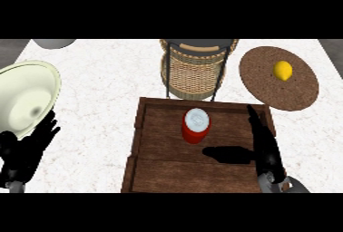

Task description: Pick the can from the tray and place it in the tiered basket

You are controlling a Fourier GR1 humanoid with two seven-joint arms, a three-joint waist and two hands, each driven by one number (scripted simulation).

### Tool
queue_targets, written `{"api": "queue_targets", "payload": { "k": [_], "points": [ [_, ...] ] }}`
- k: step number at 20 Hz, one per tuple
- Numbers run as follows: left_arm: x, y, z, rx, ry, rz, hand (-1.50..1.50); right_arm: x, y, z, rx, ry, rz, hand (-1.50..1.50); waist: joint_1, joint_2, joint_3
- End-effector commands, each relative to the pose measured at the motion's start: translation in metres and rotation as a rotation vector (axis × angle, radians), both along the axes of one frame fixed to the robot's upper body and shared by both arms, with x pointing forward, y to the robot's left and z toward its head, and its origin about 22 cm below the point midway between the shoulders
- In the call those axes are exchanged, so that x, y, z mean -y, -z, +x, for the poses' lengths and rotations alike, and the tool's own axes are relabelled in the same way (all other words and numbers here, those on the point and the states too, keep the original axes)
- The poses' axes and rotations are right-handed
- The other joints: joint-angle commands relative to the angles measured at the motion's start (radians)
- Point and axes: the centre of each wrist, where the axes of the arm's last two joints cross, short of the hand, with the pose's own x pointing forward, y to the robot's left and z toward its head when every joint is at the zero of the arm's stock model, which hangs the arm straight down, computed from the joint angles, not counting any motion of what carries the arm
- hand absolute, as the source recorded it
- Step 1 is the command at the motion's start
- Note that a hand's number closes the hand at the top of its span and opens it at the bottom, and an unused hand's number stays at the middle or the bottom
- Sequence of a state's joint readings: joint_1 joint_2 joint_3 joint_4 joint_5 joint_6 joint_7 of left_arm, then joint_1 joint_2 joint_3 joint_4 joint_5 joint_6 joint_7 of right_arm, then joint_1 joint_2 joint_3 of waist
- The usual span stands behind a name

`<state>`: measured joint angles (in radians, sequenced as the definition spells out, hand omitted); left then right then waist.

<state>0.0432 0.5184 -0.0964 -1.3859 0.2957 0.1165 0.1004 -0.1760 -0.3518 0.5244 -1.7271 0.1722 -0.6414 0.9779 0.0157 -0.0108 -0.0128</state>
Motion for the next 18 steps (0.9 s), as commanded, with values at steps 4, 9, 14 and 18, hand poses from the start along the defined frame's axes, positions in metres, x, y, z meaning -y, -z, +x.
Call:
{"api": "queue_targets", "payload": {
  "k": [4,9,14,18],
  "points": [
    [-0.008,0.024,-0.015,-0.031,-0.035,0.015,0.00,-0.017,-0.047,-0.001,-0.211,0.034,-0.005,-1.50,-0.027,0.004,0.008],
    [-0.014,0.014,-0.006,-0.033,-0.028,-0.012,0.00,-0.030,-0.055,-0.011,-0.210,0.025,0.040,-1.50,-0.027,0.007,0.010],
    [-0.011,0.005,0.000,-0.020,-0.037,0.005,0.00,-0.048,-0.044,-0.025,-0.187,0.030,0.069,-1.50,-0.022,0.008,0.012],
    [0.008,0.018,-0.005,-0.023,-0.029,-0.009,0.00,-0.054,-0.043,-0.014,-0.179,0.029,0.054,-1.50,-0.016,0.010,0.012]
  ]
}}
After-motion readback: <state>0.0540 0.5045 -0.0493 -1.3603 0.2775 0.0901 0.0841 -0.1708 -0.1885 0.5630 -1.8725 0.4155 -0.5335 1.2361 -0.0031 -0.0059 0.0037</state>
